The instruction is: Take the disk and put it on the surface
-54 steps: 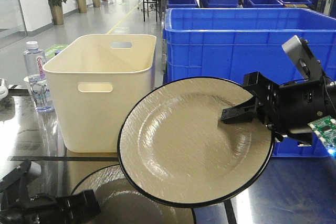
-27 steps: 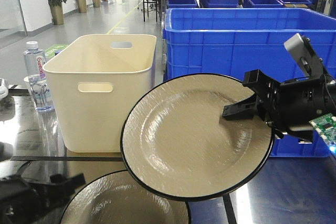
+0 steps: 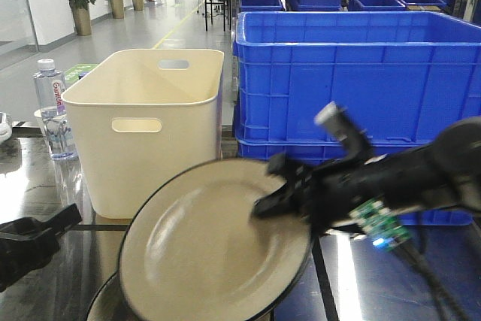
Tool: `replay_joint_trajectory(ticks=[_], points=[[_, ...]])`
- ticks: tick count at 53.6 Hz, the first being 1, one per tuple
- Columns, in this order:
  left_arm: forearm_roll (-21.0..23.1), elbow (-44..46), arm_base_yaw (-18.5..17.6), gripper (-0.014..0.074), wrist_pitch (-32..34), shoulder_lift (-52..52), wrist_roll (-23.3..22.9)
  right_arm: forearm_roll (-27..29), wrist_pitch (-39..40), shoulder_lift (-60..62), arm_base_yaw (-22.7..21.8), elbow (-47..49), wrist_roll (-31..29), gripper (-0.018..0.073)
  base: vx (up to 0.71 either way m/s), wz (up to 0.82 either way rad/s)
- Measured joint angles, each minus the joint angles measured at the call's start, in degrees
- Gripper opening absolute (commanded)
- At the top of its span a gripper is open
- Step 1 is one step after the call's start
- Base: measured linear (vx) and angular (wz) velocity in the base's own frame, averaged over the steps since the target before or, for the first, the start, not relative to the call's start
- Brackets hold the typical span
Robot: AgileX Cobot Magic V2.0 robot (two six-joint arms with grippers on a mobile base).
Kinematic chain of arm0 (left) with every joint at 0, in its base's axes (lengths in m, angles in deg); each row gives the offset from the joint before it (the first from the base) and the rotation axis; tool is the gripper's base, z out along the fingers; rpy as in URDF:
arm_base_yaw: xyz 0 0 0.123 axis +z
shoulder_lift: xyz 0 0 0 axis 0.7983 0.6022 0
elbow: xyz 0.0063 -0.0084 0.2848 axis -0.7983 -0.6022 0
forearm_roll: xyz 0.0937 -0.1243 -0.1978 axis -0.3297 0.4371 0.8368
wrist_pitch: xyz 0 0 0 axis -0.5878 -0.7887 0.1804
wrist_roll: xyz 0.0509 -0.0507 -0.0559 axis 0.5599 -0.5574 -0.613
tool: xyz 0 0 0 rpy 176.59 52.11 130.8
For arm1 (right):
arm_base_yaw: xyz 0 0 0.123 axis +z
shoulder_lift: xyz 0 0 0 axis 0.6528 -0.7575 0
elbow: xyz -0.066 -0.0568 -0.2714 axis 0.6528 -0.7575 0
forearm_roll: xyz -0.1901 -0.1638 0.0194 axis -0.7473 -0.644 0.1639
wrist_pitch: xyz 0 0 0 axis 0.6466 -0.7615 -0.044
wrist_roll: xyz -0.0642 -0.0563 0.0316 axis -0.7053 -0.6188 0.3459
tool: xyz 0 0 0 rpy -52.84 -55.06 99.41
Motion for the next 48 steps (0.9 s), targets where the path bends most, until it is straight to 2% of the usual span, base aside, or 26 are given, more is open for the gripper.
replay_joint_trajectory(ticks=[9, 16, 30, 39, 48], points=[[0.00, -0.02, 0.00, 0.0574, 0.01, -0.07, 0.02, 0.00, 3.11, -5.30, 4.09, 0.00, -1.07, 0.0062, 0.00, 0.00], [0.00, -0.02, 0.00, 0.0574, 0.06, -0.07, 0.02, 1.17, 4.05, -7.24, 4.95, 0.00, -4.12, 0.0137, 0.00, 0.00], [0.00, -0.02, 0.00, 0.0574, 0.06, -0.07, 0.02, 1.48, 4.71, -7.35, 4.95, 0.05, -13.25, 0.0415, 0.00, 0.00], [0.00, -0.02, 0.00, 0.0574, 0.06, -0.07, 0.02, -3.57, 3.79, -7.09, 4.56, 0.28, -17.35, 0.0591, 0.00, 0.00], [-0.02, -0.02, 0.00, 0.0574, 0.06, -0.07, 0.02, -9.83, 3.33, -4.11, 2.19, 0.28, -17.77, 0.0620, 0.00, 0.00]])
